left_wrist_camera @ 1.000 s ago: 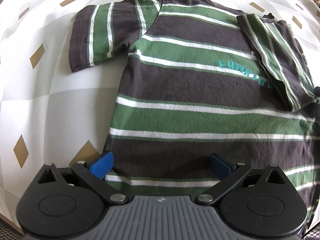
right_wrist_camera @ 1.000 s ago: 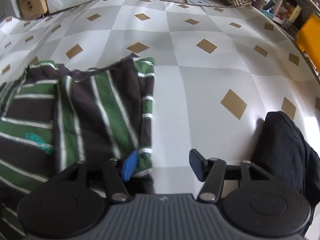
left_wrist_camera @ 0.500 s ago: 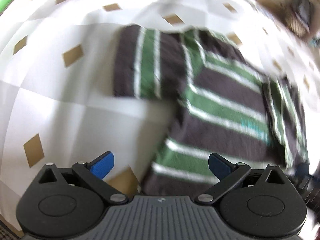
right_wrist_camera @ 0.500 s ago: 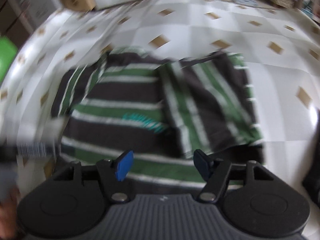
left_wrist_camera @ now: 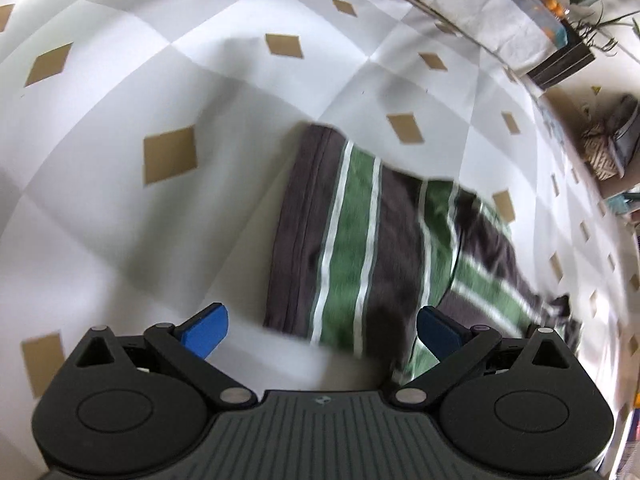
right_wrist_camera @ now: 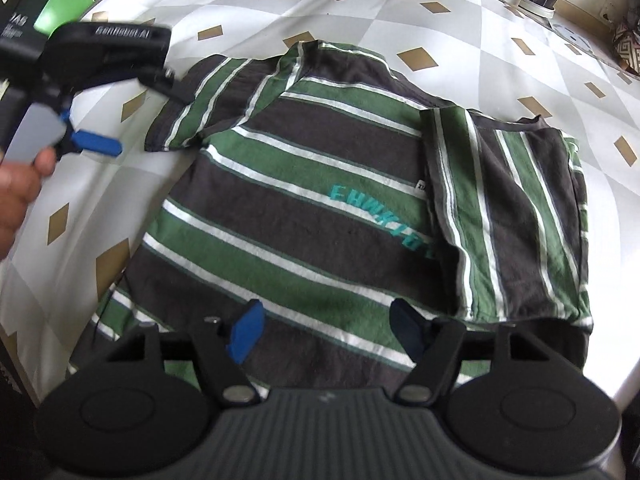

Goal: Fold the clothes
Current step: 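Move the open left gripper to the shirt's other side edge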

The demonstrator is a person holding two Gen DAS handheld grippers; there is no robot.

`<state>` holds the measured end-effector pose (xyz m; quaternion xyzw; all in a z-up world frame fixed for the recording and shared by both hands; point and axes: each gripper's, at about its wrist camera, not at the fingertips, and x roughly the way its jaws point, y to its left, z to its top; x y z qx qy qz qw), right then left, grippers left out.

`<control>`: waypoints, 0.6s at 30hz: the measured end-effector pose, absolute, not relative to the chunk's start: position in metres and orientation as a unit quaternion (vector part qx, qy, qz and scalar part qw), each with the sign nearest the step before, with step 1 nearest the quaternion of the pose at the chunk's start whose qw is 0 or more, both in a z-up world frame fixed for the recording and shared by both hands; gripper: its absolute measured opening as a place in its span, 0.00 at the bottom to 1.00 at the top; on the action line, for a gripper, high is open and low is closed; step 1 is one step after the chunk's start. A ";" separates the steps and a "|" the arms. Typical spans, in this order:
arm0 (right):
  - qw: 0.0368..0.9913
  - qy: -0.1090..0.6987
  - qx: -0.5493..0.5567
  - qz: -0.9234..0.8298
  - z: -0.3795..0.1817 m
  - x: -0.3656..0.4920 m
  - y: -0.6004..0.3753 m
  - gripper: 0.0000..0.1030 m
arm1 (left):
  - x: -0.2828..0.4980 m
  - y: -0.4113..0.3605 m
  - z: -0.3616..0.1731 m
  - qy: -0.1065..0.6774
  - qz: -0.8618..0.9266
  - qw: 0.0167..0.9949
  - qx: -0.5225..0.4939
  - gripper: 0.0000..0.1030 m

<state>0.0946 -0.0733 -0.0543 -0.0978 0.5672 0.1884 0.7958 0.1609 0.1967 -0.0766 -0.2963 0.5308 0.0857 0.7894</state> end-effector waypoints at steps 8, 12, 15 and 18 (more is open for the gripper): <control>0.786 0.570 -0.125 0.204 -0.062 0.097 -0.059 0.67 | 0.180 0.204 -0.089 0.537 0.060 0.783 -0.310 0.97; 0.783 0.572 -0.125 0.208 -0.064 0.097 -0.057 0.67 | 0.184 0.209 -0.092 0.533 0.062 0.781 -0.318 0.97; 0.782 0.574 -0.126 0.207 -0.065 0.098 -0.056 0.67 | 0.186 0.210 -0.092 0.530 0.059 0.782 -0.322 0.97; 0.781 0.576 -0.126 0.204 -0.065 0.099 -0.056 0.67 | 0.187 0.210 -0.093 0.524 0.051 0.785 -0.326 0.97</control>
